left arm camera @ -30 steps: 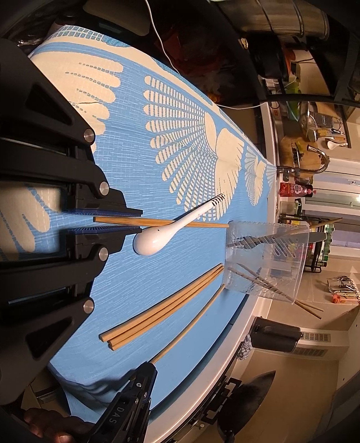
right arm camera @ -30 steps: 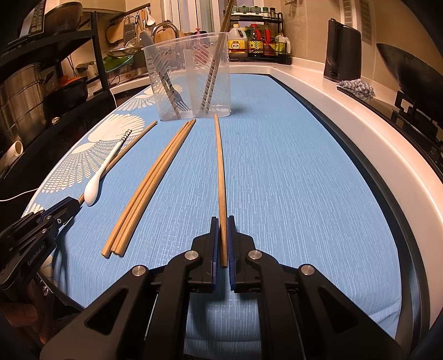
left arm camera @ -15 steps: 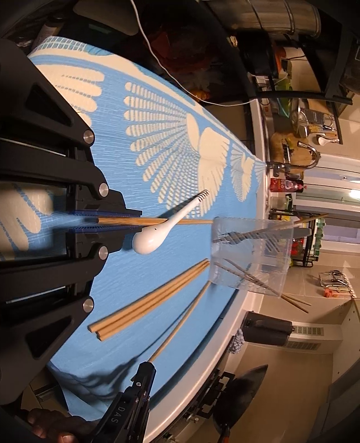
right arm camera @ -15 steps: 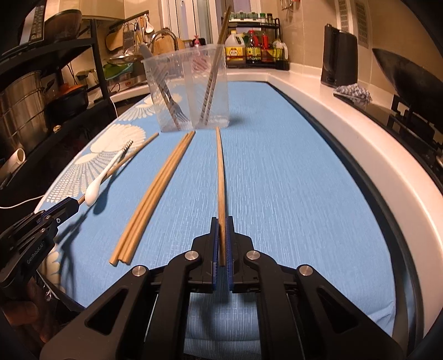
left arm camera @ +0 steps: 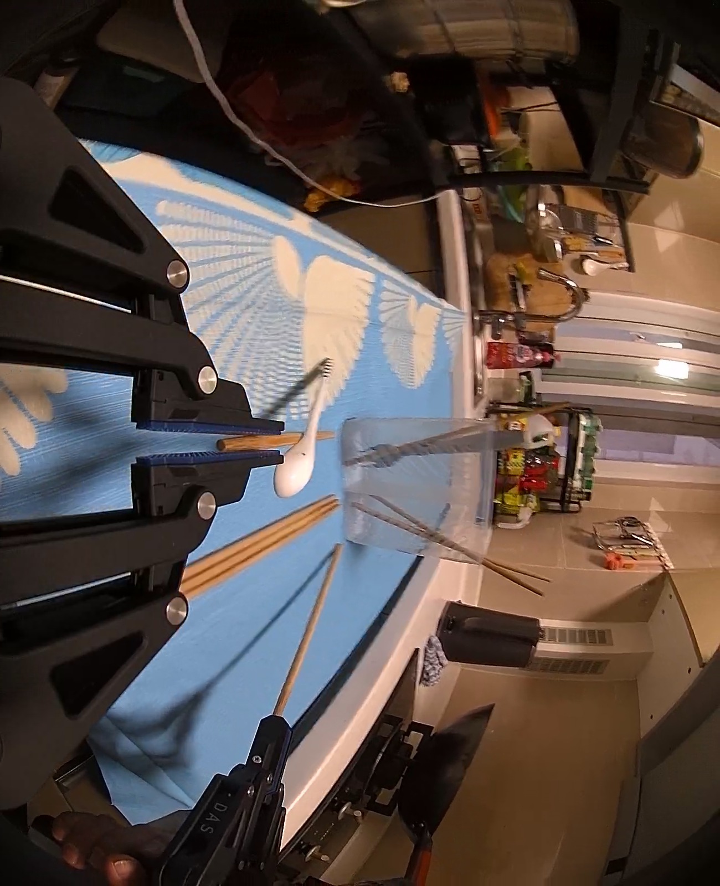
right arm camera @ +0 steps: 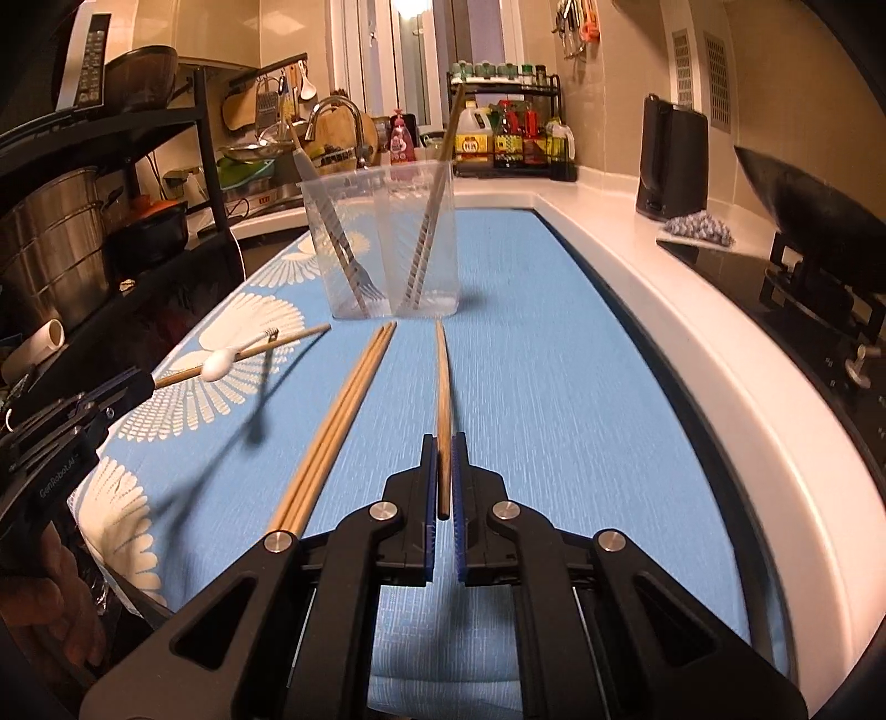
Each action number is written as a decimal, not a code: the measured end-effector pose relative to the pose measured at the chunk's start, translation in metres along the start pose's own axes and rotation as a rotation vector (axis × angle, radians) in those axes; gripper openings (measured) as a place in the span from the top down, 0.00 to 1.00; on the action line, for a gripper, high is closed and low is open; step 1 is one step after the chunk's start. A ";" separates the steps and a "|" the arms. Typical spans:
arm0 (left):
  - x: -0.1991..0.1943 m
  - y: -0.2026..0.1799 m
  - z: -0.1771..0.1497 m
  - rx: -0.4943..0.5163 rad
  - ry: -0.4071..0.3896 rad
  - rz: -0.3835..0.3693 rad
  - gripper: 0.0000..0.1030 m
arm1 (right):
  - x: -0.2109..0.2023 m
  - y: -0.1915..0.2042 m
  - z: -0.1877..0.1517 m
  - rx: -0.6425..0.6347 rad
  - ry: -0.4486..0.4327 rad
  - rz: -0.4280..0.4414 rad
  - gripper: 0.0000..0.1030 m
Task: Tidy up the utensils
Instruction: 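Lift both held chopsticks and carry them over the clear container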
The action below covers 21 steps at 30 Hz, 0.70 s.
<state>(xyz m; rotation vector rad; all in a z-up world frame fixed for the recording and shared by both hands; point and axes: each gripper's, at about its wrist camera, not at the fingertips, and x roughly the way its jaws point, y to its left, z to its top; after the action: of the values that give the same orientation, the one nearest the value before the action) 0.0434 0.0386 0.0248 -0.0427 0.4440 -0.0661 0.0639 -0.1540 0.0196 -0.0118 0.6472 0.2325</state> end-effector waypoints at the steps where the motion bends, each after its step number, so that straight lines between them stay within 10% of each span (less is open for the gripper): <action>1: -0.002 0.001 0.010 0.009 -0.018 -0.004 0.95 | -0.005 0.000 0.006 -0.008 -0.015 0.002 0.95; 12: -0.016 0.009 0.090 0.024 -0.124 -0.045 0.95 | -0.040 0.000 0.076 -0.047 -0.143 0.038 0.95; 21: -0.004 0.014 0.113 -0.014 -0.061 -0.069 0.95 | -0.045 0.003 0.114 -0.051 -0.171 0.059 0.95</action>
<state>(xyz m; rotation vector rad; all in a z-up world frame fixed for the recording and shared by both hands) 0.0894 0.0559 0.1275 -0.0741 0.3821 -0.1294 0.0965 -0.1507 0.1373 -0.0212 0.4716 0.3031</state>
